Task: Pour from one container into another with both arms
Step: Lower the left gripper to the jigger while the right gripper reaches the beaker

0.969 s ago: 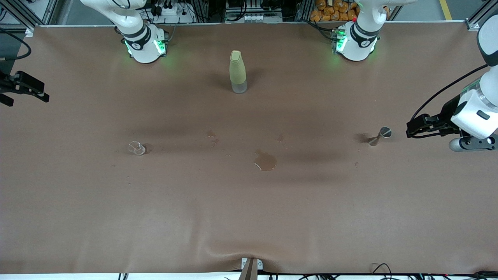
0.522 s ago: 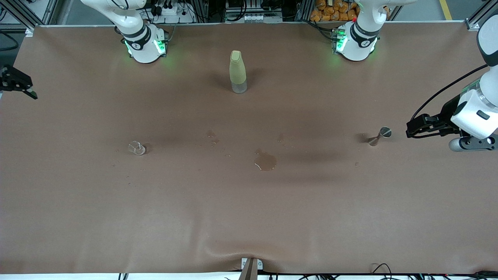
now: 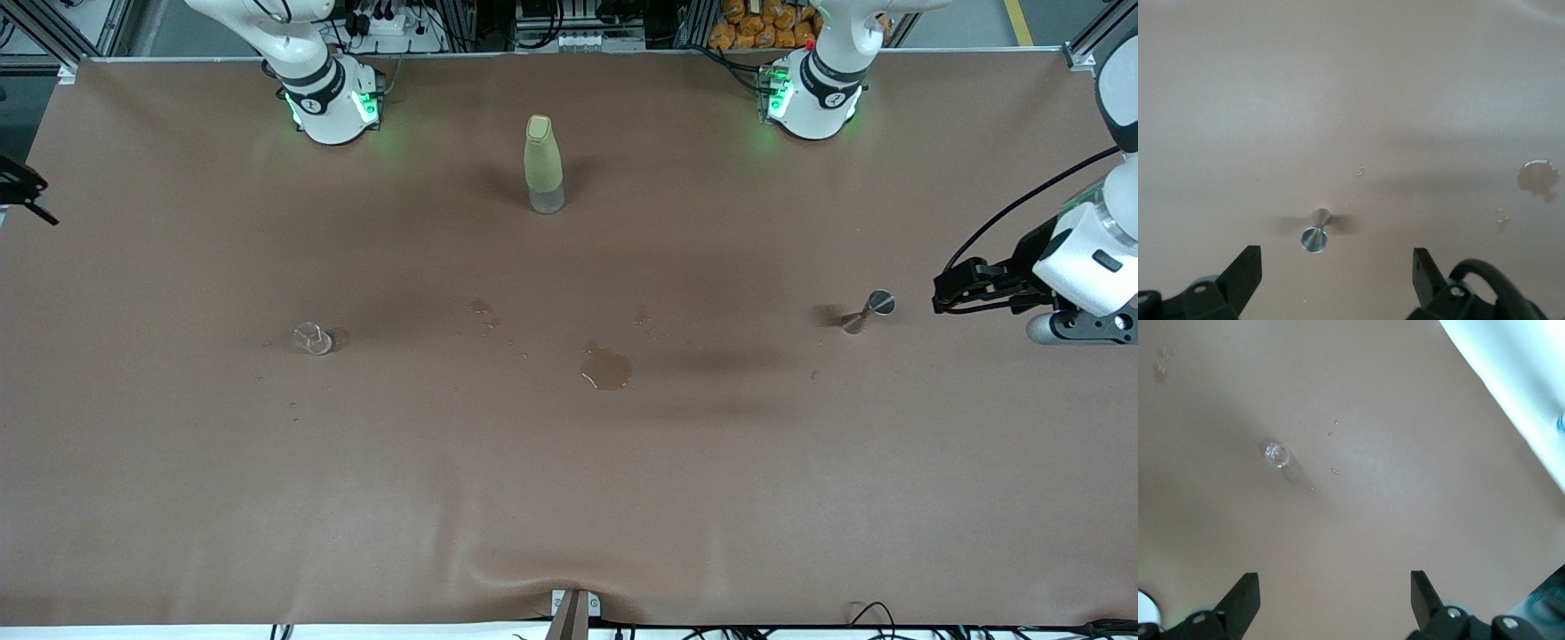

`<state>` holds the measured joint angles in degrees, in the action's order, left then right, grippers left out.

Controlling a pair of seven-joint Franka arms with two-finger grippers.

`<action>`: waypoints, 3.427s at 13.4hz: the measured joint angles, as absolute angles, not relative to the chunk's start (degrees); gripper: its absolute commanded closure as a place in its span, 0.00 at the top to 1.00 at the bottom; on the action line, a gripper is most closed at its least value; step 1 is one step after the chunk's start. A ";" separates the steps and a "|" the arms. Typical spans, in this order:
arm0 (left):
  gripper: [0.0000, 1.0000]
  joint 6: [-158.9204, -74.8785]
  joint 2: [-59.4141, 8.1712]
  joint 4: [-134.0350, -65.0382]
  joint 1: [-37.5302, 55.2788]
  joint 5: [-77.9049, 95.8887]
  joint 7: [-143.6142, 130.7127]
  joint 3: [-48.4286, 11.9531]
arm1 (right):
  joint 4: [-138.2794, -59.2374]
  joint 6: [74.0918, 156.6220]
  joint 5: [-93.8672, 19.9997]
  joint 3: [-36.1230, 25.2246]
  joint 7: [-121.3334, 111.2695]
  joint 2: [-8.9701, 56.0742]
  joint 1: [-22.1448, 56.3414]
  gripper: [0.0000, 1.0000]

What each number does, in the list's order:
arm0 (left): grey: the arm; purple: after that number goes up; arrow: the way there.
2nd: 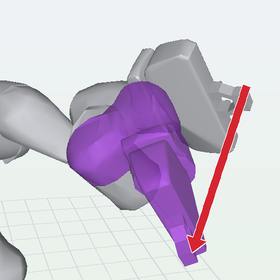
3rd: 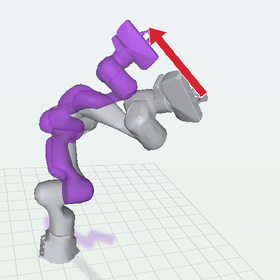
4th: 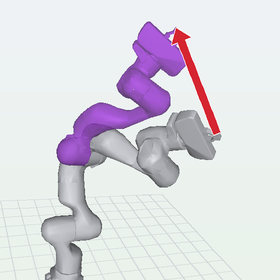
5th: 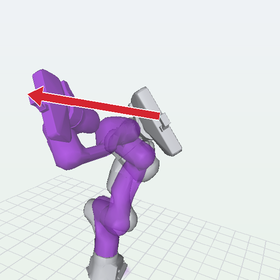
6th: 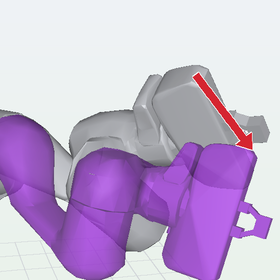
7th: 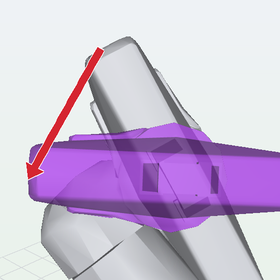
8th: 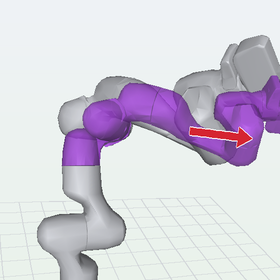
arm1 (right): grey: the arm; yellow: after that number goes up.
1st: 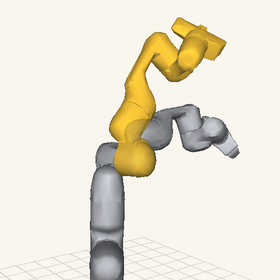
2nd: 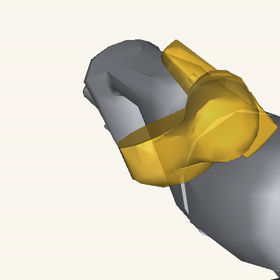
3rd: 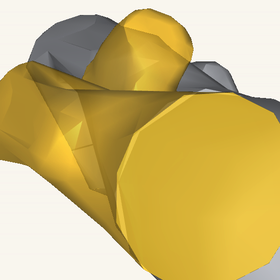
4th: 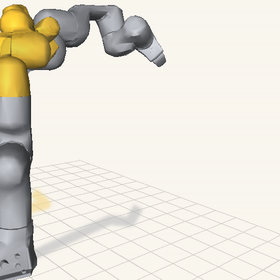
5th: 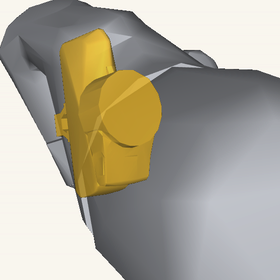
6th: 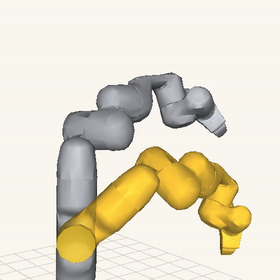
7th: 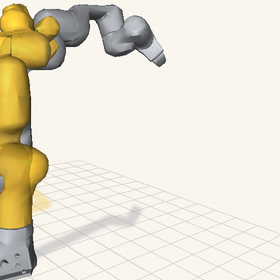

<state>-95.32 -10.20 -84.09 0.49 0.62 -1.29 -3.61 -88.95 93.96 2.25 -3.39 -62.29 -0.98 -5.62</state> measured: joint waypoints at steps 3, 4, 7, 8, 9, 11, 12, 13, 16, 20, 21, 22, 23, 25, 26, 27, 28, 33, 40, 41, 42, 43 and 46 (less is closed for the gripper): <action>1.00 -95.32 -10.64 -84.21 -3.24 3.43 7.46 -3.49 | -88.95 95.00 2.24 -3.45 -73.61 -0.96 -8.05 1.00; 1.00 -95.32 -11.02 -84.28 -4.94 5.58 10.59 -3.41 | -88.96 95.03 2.23 -3.44 -77.03 -0.95 -8.18 1.00; 1.00 -94.83 -13.01 -84.63 -11.44 13.92 23.72 -3.27 | -89.23 94.94 2.18 -3.28 -85.03 -0.66 -8.22 1.00; 1.00 -94.26 -14.05 -84.76 -13.90 16.81 29.90 -3.23 | -89.82 94.90 1.48 -3.32 -86.53 -0.32 -8.42 1.00; 1.00 -93.86 -15.07 -84.82 -15.69 18.36 35.95 -3.21 | -90.84 95.10 -0.14 -3.34 -87.89 0.12 -8.95 1.00; 1.00 -93.46 -16.84 -84.87 -17.18 19.59 47.47 -3.23 | -94.60 98.41 -3.74 -3.37 -92.67 1.07 -10.53 1.00; 1.00 -93.35 -17.69 -84.95 -17.30 20.50 52.12 -3.24 | -96.45 100.37 -5.20 -3.37 -95.19 1.48 -11.11 1.00; 1.00 -93.00 -18.74 -85.09 -17.54 22.40 56.38 -3.25 | -98.24 102.03 -7.04 -3.37 -97.68 1.90 -11.61 1.00; 1.00 -91.19 -23.44 -85.92 -19.60 28.97 71.67 -3.25 | -103.08 105.34 -15.14 -3.40 -105.93 3.54 -13.44 1.00; 1.00 -89.81 -28.31 -87.92 -22.01 33.20 91.84 -3.28 | -105.59 107.19 -26.53 -3.43 -117.17 8.89 -15.08 1.00; 1.00 -89.75 -29.11 -88.69 -22.59 33.65 97.29 -3.30 | -106.28 107.60 -29.22 -3.44 -119.40 10.10 -15.21 1.00; 1.00 -89.69 -29.91 -89.42 -23.17 34.16 102.25 -3.30 | -107.19 107.85 -31.98 -3.54 -121.61 11.19 -15.31 1.00; 1.00 -89.62 -30.74 -90.28 -23.76 35.11 106.91 -3.30 | -108.40 108.17 -34.90 -3.77 -124.23 12.25 -15.36 1.00; 1.00 -89.59 -32.61 -92.31 -25.19 37.35 115.70 -3.31 | -110.96 108.51 -40.87 -4.45 -130.81 14.68 -15.42 1.00; 1.00 -89.59 -33.66 -93.37 -26.19 38.04 119.48 -3.31 | -111.94 108.56 -43.53 -4.94 -134.33 16.26 -15.47 1.00; 1.00 -89.57 -34.68 -94.23 -27.04 38.74 122.94 -3.33 | -112.64 108.39 -46.27 -5.53 -138.11 18.03 -15.52 1.00; 1.00 -89.56 -35.65 -94.82 -27.60 39.54 126.02 -3.33 | -113.07 107.72 -48.85 -6.03 -141.79 19.98 -15.63 1.00; 1.00 -89.56 -39.85 -96.96 -28.89 43.52 137.65 -3.35 | -113.44 99.69 -57.38 -6.76 -155.19 30.10 -18.50 1.00; 1.00 -89.56 -44.94 -98.55 -29.48 46.55 147.00 -3.37 | -112.85 91.42 -64.44 -6.78 -158.11 39.02 -21.51 1.00; 1.00 -89.56 -45.52 -98.58 -29.71 46.58 147.34 -3.37 | -112.70 90.96 -65.43 -6.79 -158.18 39.80 -21.87 1.00; 0.95 -89.56 -45.99 -98.62 -29.92 46.69 147.46 -3.42 | -112.61 90.72 -66.26 -6.79 -158.20 40.51 -22.18 1.00; 0.92 -89.56 -46.33 -98.69 -29.98 47.17 147.51 -3.46 | -112.52 90.60 -66.90 -6.79 -158.45 41.25 -22.42 1.00; 0.79 -89.57 -46.70 -99.23 -29.80 48.44 147.57 -3.89 | -111.75 88.87 -69.45 -6.76 -159.23 43.98 -22.79 1.00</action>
